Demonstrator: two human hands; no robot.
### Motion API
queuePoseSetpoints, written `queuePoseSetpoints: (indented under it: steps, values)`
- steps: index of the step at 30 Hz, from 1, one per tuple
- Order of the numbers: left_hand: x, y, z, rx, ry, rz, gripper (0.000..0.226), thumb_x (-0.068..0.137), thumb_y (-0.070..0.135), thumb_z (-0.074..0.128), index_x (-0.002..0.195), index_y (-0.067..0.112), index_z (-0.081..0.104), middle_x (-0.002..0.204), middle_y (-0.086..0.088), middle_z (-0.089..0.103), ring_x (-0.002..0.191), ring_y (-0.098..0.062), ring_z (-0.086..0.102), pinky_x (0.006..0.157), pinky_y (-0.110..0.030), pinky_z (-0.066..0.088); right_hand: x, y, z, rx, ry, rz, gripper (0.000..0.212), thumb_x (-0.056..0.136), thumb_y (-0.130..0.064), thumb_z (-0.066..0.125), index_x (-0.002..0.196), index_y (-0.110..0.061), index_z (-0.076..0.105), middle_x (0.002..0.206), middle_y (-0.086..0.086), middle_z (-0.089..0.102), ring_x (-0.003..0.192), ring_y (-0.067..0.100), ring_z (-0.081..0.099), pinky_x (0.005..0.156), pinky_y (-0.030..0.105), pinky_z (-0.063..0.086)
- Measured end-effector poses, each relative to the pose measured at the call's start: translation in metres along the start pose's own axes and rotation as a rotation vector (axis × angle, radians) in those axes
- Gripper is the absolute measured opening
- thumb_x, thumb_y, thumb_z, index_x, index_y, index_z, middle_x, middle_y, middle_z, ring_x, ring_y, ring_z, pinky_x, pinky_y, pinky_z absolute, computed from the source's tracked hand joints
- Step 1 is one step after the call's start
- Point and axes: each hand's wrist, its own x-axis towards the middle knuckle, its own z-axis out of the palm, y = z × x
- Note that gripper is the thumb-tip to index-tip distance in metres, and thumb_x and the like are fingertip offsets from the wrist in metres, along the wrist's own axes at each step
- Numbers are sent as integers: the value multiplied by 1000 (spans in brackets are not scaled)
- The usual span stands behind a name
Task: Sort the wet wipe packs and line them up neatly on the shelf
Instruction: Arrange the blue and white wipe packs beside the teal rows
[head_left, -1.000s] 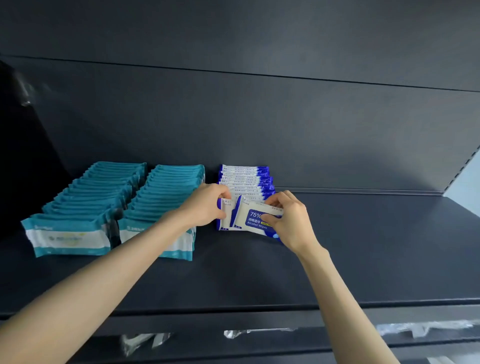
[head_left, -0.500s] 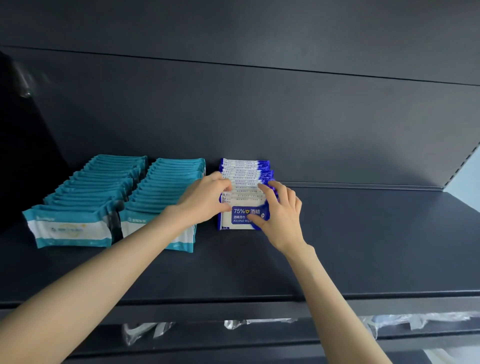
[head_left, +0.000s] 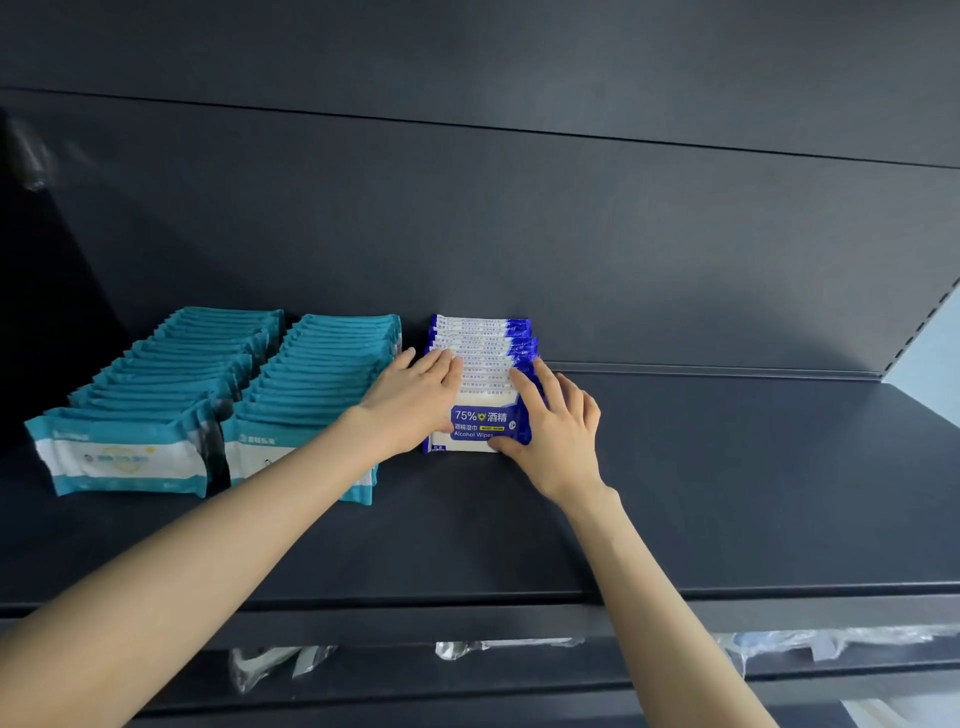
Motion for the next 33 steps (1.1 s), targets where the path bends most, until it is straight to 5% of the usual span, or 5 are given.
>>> queuePoseSetpoints:
  steps: [15, 22, 29, 33]
  values:
    - [-14, 2, -21, -126, -26, -43, 77, 91, 44, 54, 149, 10, 16, 157, -7, 13, 145, -24, 10, 117, -46, 9, -5, -11, -18, -10, -91, 21, 79, 83, -49, 65, 147, -22, 27, 158, 6, 12, 140, 30, 17, 113, 42, 10]
    - [-53, 7, -52, -317, 232, -59, 46, 95, 40, 48, 135, 17, 46, 141, -1, 42, 132, -21, 33, 107, -36, 24, -35, -23, -75, 109, 120, 38, 46, 90, -28, 62, 132, -10, 53, 146, 11, 40, 131, 34, 36, 107, 41, 22]
    - [-139, 63, -62, -734, 647, -20, 30, 88, 28, 64, 113, 12, 66, 112, -2, 64, 103, -27, 58, 86, -37, 44, -132, -38, -128, 89, 438, 124, 29, 84, -26, 58, 105, -9, 67, 115, 7, 65, 101, 33, 59, 84, 38, 45]
    - [-189, 118, -43, -889, 609, 105, 41, 87, 41, 49, 112, 13, 65, 107, 1, 65, 98, -19, 58, 85, -35, 49, -226, -40, -138, 70, 408, 237, 25, 87, -27, 57, 105, -12, 67, 114, 4, 65, 104, 29, 58, 86, 37, 44]
